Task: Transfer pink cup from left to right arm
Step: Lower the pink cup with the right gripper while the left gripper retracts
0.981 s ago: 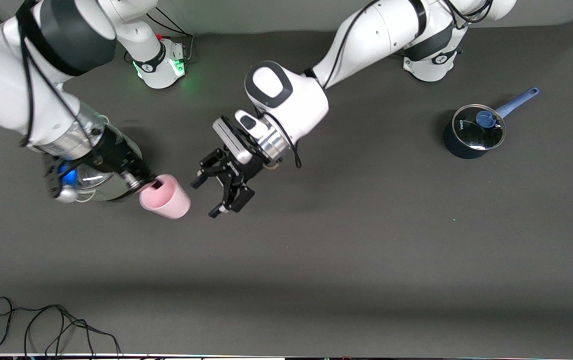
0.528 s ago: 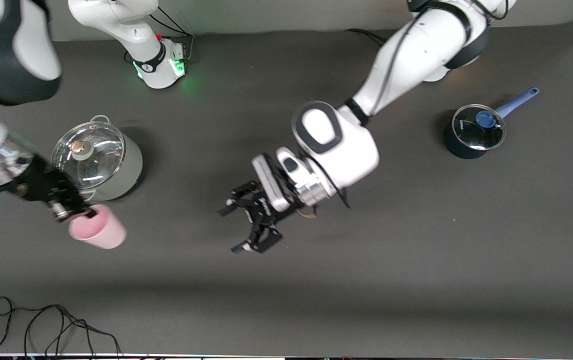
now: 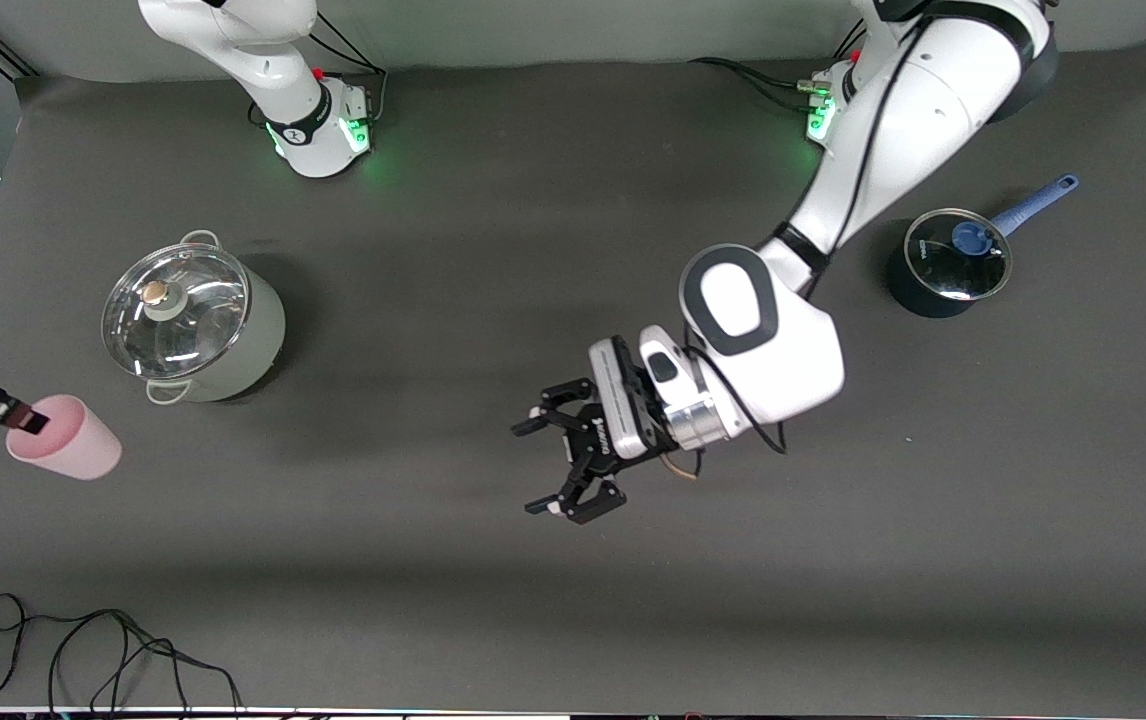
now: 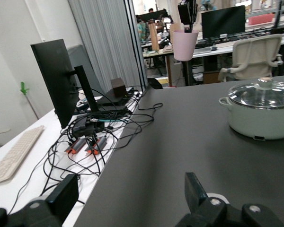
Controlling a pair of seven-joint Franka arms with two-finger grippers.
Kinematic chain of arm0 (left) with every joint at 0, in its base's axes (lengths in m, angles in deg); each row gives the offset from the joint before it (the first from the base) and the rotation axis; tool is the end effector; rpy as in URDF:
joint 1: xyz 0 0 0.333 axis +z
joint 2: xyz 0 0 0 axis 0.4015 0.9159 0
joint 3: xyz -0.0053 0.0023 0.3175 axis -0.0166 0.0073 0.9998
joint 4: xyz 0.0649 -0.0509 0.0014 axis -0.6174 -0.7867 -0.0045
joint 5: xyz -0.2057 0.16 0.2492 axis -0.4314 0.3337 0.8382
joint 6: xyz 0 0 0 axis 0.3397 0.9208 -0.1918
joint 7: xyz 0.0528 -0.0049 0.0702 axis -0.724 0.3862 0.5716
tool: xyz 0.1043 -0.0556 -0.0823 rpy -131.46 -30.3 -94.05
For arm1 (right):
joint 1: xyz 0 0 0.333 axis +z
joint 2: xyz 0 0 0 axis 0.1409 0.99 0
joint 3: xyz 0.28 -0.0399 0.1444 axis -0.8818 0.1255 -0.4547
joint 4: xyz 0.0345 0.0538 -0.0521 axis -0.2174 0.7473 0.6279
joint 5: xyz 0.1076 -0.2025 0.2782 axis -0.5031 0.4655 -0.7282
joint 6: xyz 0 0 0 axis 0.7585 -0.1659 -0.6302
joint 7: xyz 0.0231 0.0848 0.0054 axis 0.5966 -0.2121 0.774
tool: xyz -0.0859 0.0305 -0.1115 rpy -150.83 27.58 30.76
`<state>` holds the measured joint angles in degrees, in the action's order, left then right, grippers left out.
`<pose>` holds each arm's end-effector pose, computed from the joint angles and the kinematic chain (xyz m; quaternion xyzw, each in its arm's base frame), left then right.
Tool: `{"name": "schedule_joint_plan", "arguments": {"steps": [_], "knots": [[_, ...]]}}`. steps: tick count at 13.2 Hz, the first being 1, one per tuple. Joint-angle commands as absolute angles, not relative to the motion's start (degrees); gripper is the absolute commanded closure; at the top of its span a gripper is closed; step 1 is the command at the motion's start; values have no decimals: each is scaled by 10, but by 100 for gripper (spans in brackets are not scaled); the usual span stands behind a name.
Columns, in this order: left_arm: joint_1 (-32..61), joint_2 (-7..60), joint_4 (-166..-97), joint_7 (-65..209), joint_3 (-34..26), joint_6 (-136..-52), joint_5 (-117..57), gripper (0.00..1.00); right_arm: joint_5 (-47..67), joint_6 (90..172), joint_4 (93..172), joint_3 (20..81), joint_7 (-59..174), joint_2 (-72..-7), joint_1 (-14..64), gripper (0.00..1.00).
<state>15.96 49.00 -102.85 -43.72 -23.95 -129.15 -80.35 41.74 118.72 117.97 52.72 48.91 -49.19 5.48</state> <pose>0.6628 -0.4237 0.3947 0.5867 -0.5542 0.5004 0.3135 0.6073 -0.0935 0.5189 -0.9904 0.1287 -0.0447 0.0245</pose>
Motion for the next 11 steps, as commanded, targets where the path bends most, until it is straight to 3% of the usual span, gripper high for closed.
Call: {"name": "schedule_joint_plan", "arguments": {"steps": [1,5,11], "knots": [[229,446,-1073,-405,-234,-1170,-765,0,434,1159,1163,525,627,-464,39,100],[327,410,-1068,-282,-230,-958,-627,0,487,1167,1157,524,684,-378,44,100],[418,307,-1063,-112,-212,-684,-534,0,488,1264,1144,519,684,-264,47,100]]}}
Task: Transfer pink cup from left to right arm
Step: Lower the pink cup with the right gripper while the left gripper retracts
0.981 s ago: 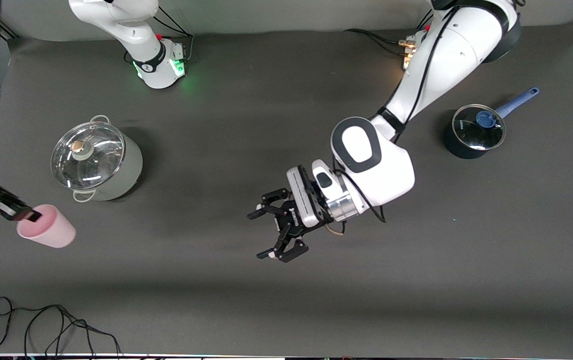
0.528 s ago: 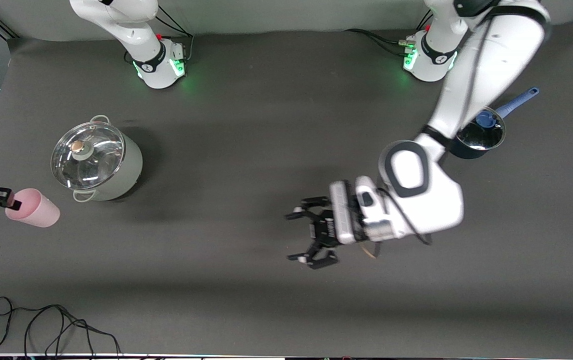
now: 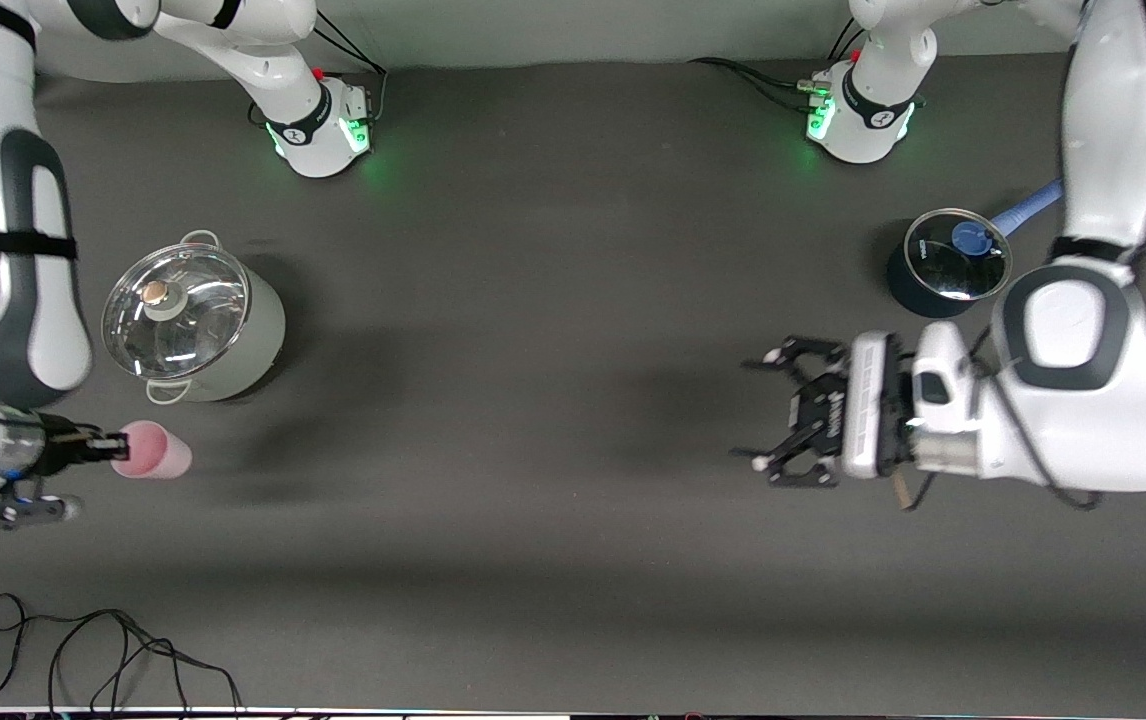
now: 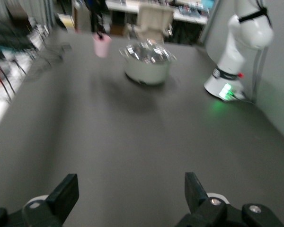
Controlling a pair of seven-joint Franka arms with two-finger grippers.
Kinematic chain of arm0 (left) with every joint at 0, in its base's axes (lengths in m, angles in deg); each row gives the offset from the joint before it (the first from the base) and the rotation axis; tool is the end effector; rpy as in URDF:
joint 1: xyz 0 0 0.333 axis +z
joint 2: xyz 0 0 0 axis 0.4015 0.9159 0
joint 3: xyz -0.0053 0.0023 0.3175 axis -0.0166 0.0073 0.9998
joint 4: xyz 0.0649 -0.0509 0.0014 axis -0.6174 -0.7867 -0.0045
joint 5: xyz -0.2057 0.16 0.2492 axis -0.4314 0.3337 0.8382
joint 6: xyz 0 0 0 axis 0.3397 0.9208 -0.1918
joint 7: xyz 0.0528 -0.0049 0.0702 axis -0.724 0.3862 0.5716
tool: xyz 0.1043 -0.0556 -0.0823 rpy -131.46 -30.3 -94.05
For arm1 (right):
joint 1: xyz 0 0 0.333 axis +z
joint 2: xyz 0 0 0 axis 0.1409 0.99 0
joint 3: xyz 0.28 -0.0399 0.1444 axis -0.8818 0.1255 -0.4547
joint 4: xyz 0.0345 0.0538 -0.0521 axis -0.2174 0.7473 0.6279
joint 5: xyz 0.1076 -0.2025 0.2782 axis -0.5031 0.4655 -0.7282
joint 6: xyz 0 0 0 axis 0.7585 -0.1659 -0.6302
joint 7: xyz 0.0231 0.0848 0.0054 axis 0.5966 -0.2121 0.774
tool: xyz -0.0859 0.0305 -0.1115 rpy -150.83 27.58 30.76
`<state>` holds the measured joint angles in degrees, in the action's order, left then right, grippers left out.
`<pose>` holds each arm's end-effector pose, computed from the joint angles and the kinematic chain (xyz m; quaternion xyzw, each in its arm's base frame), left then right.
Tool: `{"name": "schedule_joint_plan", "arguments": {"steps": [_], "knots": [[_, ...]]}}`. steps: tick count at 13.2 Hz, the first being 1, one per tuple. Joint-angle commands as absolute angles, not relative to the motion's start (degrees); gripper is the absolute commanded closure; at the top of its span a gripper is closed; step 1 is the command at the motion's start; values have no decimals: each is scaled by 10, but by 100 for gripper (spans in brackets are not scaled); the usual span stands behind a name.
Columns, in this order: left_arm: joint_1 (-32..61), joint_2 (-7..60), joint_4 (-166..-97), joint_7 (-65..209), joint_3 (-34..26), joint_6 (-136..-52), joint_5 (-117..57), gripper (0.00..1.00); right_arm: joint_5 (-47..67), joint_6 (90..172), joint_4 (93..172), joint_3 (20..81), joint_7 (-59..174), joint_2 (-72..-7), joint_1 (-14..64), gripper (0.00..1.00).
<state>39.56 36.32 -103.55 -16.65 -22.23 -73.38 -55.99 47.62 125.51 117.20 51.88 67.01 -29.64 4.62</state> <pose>0.6374 -0.2065 0.4737 0.6123 -0.6420 0.2141 0.4087 0.6537 -0.1109 0.3162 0.9963 0.0446 -0.0679 0.0269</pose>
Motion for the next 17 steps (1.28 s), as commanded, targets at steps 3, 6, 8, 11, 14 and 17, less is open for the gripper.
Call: {"name": "schedule_joint_plan", "arguments": {"steps": [3,6,8,11,14,17], "knots": [[448,257,-1042,-13,-211,-580,-465,0,494,1296,1131,519,696,-221,48,100],[449,229,-1004,97,-207,-499,-397,0,493,1298,1115,519,709,-201,44,100],[444,223,-963,182,-210,-447,-343,0,490,1308,1113,519,709,-192,43,100],[438,220,-923,295,-215,-386,-282,0,488,1327,1115,518,707,-187,42,100],[429,200,-918,420,-218,-370,-197,0,487,1331,1114,518,706,-176,42,100],[423,195,-919,478,-217,-377,-112,0,486,1334,1114,517,706,-176,41,98]]}}
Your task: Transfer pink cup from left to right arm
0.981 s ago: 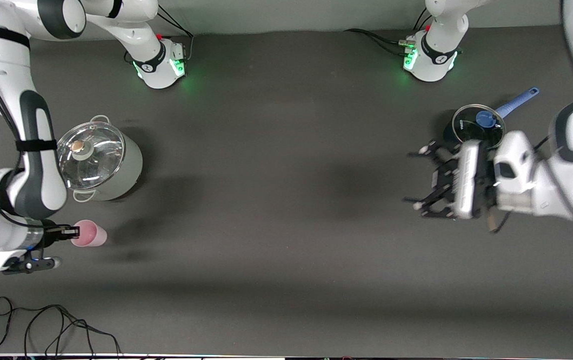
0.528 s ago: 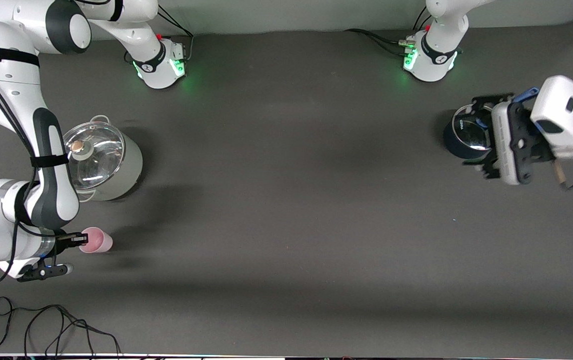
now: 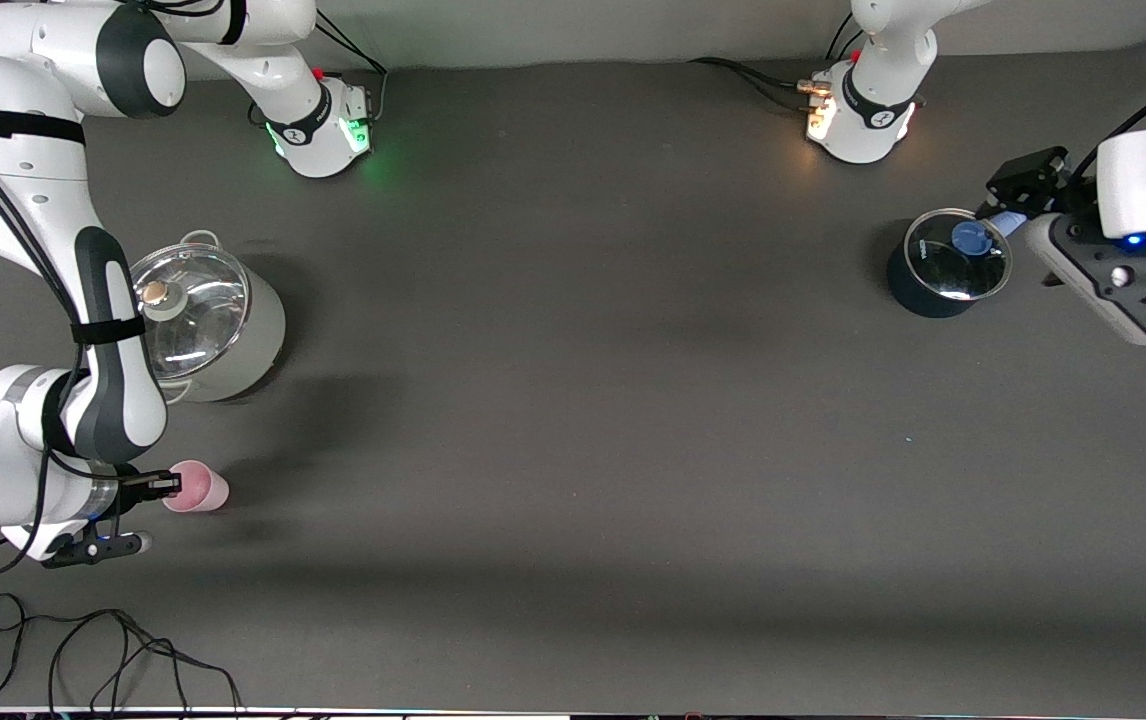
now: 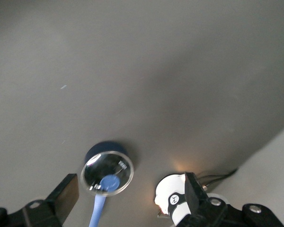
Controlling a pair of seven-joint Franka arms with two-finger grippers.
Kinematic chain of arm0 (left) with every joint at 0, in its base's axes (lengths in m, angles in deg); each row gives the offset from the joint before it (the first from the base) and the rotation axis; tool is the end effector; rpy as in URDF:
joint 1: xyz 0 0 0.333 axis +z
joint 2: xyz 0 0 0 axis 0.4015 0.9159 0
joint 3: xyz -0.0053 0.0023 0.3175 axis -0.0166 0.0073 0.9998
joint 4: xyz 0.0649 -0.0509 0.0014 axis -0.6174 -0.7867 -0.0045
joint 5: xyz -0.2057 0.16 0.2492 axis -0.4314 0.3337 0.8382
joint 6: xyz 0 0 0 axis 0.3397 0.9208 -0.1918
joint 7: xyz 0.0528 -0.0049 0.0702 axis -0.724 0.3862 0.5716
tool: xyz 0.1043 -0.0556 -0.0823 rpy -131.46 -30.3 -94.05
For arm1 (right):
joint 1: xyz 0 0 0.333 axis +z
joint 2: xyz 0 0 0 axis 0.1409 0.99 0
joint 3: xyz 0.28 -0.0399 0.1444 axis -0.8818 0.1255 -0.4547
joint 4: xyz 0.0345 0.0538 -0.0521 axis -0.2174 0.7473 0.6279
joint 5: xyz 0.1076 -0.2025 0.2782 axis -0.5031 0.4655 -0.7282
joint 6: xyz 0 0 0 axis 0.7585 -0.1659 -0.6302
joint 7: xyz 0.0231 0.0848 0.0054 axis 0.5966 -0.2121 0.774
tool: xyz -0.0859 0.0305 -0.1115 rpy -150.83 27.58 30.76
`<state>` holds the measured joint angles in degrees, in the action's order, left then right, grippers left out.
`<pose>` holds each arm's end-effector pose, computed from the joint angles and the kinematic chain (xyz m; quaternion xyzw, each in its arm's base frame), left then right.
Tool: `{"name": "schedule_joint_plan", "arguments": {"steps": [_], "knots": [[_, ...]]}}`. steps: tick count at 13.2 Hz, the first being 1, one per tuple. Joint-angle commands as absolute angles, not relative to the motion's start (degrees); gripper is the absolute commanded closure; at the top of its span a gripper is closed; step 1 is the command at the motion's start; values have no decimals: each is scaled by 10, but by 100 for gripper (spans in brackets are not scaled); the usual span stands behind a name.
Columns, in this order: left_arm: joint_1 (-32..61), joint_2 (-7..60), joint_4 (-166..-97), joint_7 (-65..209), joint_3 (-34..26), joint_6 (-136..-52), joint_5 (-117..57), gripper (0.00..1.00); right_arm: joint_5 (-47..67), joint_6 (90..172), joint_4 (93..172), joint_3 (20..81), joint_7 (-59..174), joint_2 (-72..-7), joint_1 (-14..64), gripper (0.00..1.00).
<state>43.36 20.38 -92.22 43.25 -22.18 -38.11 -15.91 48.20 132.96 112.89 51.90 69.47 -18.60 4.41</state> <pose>0.5339 -0.0724 0.6121 0.9381 -0.3163 -0.1257 0.0645 0.6807 -0.1166 0.2267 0.9943 0.0744 -0.0651 0.0402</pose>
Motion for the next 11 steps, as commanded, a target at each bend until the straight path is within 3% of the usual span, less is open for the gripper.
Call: {"name": "schedule_joint_plan", "arguments": {"steps": [1,2,5,11], "knots": [[422,196,-920,479,-217,-383,-76,0,486,1334,1114,517,706,-177,41,63],[413,198,-923,476,-218,-392,-16,0,486,1334,1114,517,706,-178,41,2],[385,202,-930,481,-215,-415,59,0,486,1333,1114,518,706,-183,41,0],[395,224,-937,699,-211,-456,-3,0,488,1312,1115,519,707,-207,40,0]]}}
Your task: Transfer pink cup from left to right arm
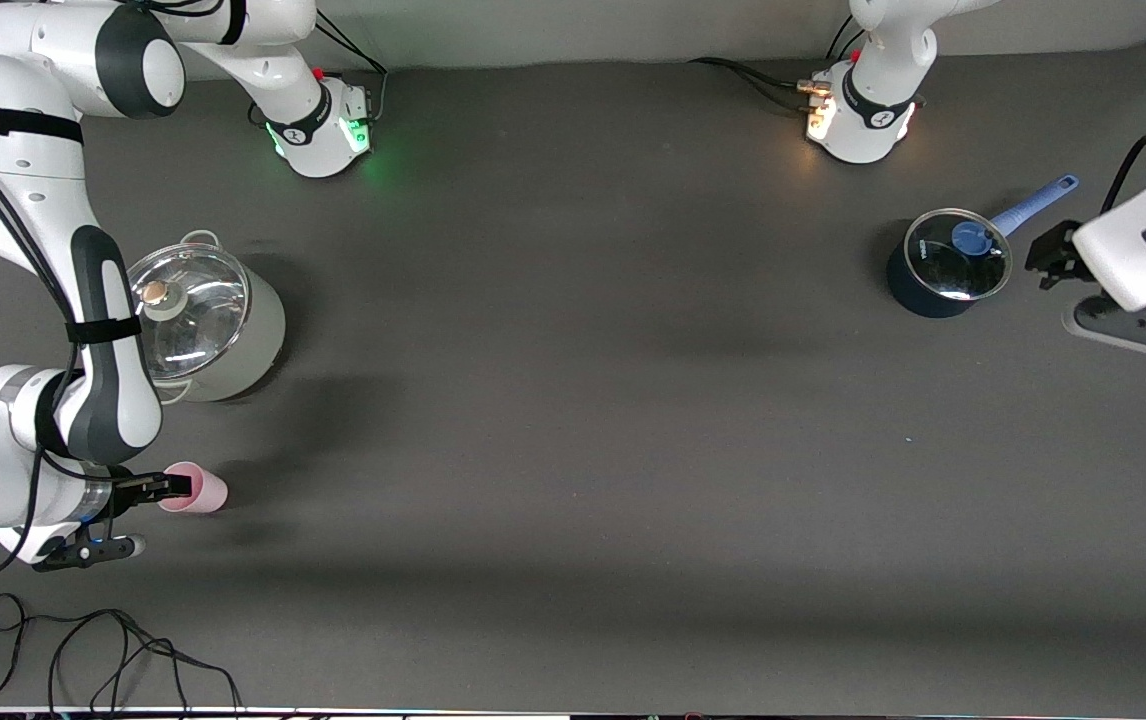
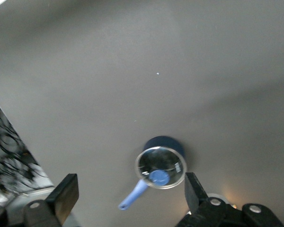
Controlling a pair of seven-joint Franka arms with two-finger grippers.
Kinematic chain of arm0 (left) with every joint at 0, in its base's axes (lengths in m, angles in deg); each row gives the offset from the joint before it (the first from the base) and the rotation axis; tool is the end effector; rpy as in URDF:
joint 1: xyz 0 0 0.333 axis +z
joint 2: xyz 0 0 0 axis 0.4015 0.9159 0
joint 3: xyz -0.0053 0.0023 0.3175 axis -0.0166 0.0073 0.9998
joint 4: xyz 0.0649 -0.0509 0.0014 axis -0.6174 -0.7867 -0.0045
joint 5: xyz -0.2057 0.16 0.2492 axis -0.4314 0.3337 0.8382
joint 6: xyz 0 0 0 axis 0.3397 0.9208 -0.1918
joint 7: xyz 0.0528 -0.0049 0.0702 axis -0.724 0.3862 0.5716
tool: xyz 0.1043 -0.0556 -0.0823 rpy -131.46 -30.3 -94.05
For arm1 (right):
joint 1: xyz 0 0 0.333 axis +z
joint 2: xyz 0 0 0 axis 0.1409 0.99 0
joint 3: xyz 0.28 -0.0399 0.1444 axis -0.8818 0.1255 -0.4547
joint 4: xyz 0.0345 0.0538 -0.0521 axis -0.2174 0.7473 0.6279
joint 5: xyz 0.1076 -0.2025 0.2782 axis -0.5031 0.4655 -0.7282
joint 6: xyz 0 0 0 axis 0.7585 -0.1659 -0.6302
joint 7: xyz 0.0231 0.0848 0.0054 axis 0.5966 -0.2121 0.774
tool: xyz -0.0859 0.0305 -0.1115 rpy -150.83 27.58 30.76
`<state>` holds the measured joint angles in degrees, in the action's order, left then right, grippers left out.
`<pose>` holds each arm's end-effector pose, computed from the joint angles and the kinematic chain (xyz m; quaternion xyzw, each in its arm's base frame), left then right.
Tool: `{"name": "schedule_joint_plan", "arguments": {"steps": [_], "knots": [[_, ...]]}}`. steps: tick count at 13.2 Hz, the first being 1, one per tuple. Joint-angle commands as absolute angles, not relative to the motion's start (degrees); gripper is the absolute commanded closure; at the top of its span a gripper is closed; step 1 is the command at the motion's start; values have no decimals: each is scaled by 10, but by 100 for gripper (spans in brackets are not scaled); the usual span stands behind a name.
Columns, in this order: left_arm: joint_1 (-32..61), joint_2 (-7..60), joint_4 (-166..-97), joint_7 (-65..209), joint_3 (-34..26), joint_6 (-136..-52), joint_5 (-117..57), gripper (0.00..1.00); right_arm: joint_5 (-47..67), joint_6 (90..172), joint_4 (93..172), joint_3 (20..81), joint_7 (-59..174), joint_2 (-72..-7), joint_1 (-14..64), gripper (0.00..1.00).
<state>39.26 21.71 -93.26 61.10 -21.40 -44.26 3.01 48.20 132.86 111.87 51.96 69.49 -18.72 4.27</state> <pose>0.5660 -0.0561 0.6008 -0.9795 0.1460 0.0865 0.1082 0.6852 -0.1190 0.2354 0.9948 0.0732 -0.0564 0.0424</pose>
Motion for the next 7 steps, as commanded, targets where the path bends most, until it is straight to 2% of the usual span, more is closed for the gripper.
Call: {"name": "schedule_joint_plan", "arguments": {"steps": [1,4,7], "knots": [[400,231,-940,743,-211,-464,-21,0,489,1288,1115,520,708,-222,41,0],[406,225,-986,830,-211,-505,-64,0,488,1213,1116,523,707,-291,41,0],[405,231,-992,827,-211,-517,-64,0,487,1128,1116,524,703,-356,41,0]]}}
